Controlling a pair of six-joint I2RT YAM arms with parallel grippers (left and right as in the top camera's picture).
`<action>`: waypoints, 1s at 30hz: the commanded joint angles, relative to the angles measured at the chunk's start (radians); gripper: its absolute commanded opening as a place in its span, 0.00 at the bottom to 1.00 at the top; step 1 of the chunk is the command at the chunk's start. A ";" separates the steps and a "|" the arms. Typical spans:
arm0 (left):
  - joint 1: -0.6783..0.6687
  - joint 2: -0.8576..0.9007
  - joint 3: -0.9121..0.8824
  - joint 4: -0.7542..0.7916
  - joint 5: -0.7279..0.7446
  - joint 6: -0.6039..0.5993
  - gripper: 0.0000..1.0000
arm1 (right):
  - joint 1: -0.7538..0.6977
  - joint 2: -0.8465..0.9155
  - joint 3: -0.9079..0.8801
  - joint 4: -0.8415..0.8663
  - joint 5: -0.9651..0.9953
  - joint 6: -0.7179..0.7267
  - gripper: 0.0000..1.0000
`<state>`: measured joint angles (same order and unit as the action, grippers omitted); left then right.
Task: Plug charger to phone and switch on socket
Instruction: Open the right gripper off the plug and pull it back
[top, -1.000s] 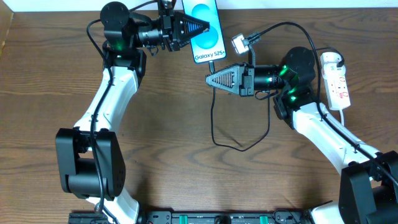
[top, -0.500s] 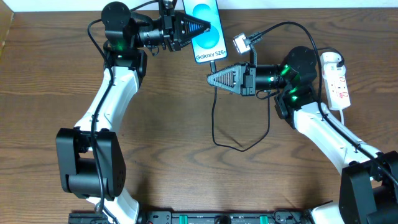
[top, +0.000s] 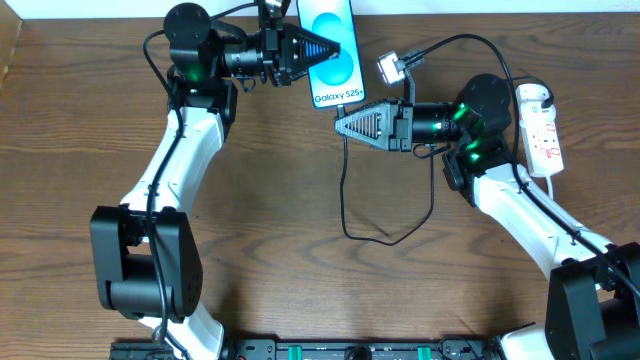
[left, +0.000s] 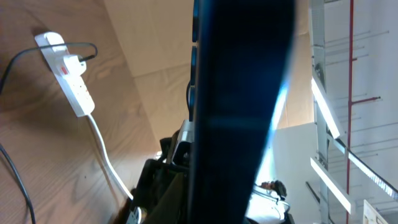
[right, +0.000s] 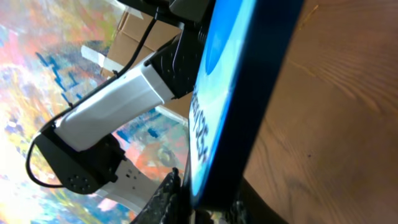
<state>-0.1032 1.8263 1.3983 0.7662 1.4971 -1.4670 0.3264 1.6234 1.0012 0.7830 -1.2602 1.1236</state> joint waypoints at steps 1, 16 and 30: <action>0.022 -0.012 0.011 0.009 0.073 -0.009 0.07 | -0.016 0.011 0.007 0.002 0.014 0.006 0.28; 0.067 0.085 -0.012 -0.060 0.075 0.173 0.07 | -0.119 0.011 0.007 0.002 -0.066 -0.008 0.71; 0.067 0.316 -0.041 -0.082 -0.025 0.298 0.07 | -0.143 0.011 0.006 -0.500 0.063 -0.405 0.91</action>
<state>-0.0372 2.1403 1.3499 0.6731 1.5055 -1.2377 0.1844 1.6279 1.0016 0.3550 -1.2732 0.8864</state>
